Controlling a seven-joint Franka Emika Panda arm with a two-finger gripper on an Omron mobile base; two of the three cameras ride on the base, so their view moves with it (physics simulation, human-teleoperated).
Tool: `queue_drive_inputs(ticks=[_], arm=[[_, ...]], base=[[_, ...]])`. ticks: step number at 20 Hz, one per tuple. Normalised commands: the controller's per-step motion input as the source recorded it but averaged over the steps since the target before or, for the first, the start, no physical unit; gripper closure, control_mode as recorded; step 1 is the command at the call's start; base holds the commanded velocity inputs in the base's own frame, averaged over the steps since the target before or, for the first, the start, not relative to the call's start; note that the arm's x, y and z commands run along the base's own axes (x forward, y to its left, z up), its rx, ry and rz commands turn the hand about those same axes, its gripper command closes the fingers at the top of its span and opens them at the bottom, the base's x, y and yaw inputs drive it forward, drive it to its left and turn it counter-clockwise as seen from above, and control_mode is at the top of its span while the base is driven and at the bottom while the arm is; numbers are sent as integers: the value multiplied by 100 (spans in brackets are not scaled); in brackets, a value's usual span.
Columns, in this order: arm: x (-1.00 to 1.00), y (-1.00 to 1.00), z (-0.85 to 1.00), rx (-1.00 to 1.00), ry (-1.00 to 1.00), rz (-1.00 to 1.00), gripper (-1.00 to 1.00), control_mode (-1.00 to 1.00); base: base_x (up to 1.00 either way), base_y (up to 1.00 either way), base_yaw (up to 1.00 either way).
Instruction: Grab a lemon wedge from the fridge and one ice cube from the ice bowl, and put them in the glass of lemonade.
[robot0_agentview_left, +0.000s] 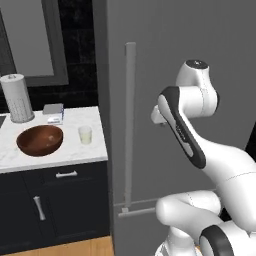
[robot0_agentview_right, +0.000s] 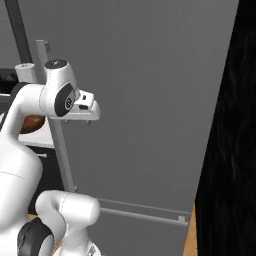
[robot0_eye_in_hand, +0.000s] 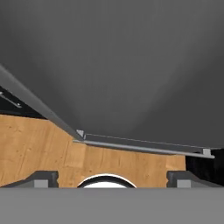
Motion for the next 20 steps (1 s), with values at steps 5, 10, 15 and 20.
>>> queue_drive_inputs(ticks=[5, 10, 15, 20], arm=[[0, 0, 0, 0, 0, 0, -100, 100], [0, 0, 0, 0, 0, 0, -100, 100], [0, 0, 0, 0, 0, 0, -100, 100], [0, 0, 0, 0, 0, 0, -100, 100]], base=[[0, 49, 0], [0, 92, 0], [4, 94, 0], [25, 44, 0]])
